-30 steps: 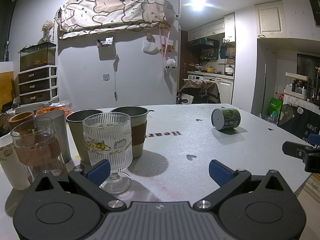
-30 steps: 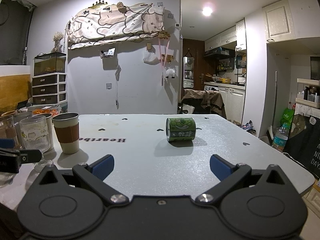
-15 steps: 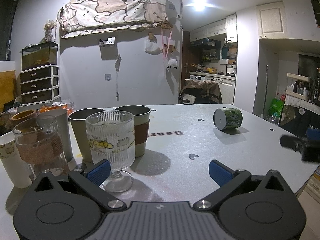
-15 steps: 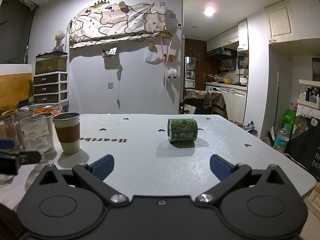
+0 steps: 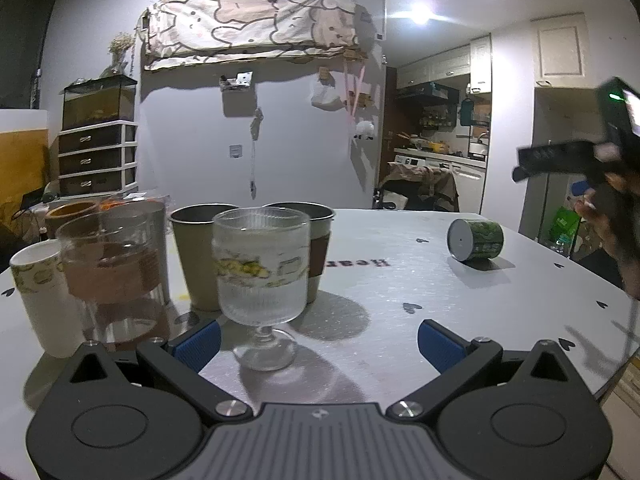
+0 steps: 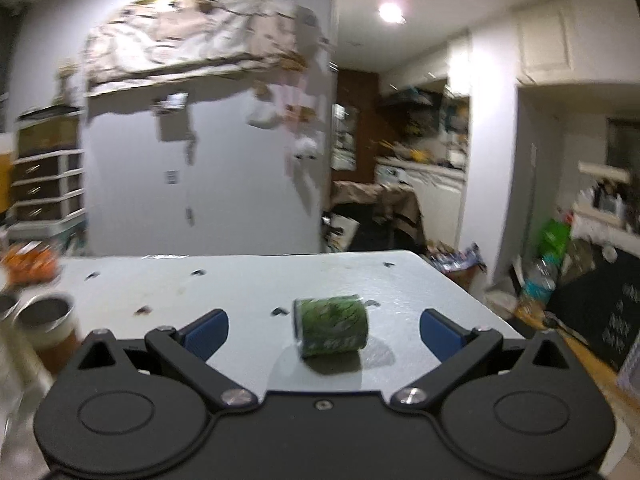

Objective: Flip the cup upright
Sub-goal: 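Reach the right gripper to the green tin lying on its side and grasp it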

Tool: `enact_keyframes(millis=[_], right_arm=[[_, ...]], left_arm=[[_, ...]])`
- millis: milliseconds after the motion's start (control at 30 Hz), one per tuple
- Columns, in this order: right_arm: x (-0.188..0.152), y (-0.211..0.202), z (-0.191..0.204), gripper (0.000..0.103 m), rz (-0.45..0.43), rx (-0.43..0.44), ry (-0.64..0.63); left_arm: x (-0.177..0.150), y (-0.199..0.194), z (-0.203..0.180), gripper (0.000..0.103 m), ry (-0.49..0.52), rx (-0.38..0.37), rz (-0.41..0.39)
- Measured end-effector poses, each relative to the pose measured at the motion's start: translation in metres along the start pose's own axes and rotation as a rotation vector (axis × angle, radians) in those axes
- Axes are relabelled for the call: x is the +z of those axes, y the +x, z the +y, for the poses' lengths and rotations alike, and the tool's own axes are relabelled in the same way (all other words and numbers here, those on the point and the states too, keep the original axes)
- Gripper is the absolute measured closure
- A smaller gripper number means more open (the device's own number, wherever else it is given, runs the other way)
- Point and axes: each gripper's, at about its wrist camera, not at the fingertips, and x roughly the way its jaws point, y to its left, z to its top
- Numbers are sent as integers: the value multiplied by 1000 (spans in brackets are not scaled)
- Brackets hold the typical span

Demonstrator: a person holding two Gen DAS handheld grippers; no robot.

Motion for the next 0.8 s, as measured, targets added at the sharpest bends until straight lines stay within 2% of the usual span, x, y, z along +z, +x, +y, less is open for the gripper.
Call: enact_keyframes(millis=[167, 300, 533, 700, 800], right_arm=[[29, 66, -9, 1, 121, -59, 201], [34, 115, -13, 2, 235, -100, 392], [17, 184, -10, 2, 379, -227, 716], [8, 206, -2, 2, 397, -336, 840], [0, 220, 1, 4, 441, -370, 901]], left_arm=[[-3, -1, 12, 0, -23, 15, 7], [-6, -1, 26, 0, -43, 38, 16], [-13, 2, 45, 0, -67, 77, 37], [-15, 6, 57, 0, -86, 102, 55], [-17, 6, 60, 0, -89, 107, 63]])
